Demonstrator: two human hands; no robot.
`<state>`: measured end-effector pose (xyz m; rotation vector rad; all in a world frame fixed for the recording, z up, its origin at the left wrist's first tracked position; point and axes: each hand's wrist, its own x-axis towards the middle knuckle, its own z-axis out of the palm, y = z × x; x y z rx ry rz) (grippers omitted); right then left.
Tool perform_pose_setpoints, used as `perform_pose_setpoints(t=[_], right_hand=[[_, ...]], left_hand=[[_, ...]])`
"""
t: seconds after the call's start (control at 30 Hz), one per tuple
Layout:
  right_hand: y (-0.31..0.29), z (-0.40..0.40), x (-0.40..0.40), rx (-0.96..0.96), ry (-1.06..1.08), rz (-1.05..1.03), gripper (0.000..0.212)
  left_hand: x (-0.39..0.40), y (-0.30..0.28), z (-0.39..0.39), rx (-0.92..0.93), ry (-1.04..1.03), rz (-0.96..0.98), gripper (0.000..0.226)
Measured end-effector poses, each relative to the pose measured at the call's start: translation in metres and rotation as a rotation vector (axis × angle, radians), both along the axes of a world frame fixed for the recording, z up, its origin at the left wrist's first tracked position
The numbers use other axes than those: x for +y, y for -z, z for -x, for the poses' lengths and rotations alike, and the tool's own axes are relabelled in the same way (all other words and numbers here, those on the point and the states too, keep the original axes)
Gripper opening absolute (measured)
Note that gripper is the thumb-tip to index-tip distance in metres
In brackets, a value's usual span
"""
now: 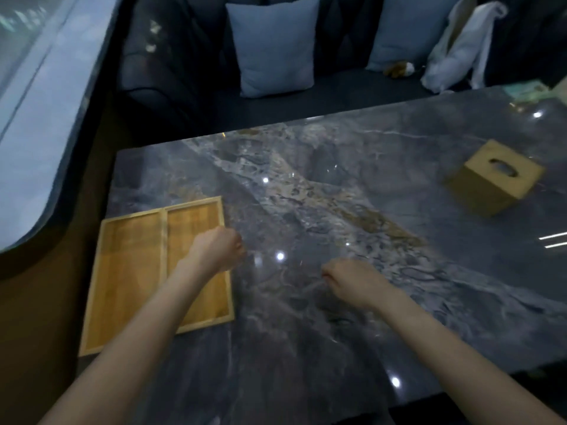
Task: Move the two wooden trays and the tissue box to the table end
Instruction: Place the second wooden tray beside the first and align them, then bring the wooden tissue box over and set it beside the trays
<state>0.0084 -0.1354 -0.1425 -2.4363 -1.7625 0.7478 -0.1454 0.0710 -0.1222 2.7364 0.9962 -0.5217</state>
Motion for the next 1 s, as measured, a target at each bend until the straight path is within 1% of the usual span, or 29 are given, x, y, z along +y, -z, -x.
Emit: perform_pose_setpoints(t=[0.07,0.17,0.3,0.47,0.6,0.67,0.8,0.9,1.0], right_hand=[[-0.005,-0.035,-0.026,0.013,0.099,-0.014,0.023],[-0.012,-0.089,-0.069,-0.019,0.252,-0.038,0.026],[-0.018,-0.154,-0.128,-0.063,0.475,-0.162,0.022],[-0.014,-0.214,-0.178,-0.068,0.695,-0.305,0.02],[0.0,-0.252,-0.2,0.001,0.802,-0.313,0.032],[0.008,-0.267,-0.204,0.089,0.839,-0.303,0.04],[0.021,-0.289,-0.2,0.382,0.954,-0.342,0.053],[0.023,-0.301,-0.188,0.594,1.042,-0.453,0.047],[0.024,-0.31,-0.176,0.71,1.07,-0.539,0.037]], left_hand=[[-0.015,-0.009,-0.046,-0.065,0.062,0.025,0.032],[-0.045,-0.023,-0.115,-0.187,0.121,0.0,0.032],[-0.093,-0.035,-0.21,-0.287,0.207,0.048,0.033],[-0.143,-0.035,-0.305,-0.386,0.225,0.083,0.031],[-0.171,-0.023,-0.359,-0.427,0.225,0.105,0.042],[-0.182,-0.014,-0.382,-0.458,0.217,0.135,0.046],[-0.193,0.002,-0.421,-0.447,0.246,0.206,0.049],[-0.193,0.009,-0.446,-0.42,0.201,0.294,0.044],[-0.19,0.015,-0.463,-0.373,0.149,0.372,0.037]])
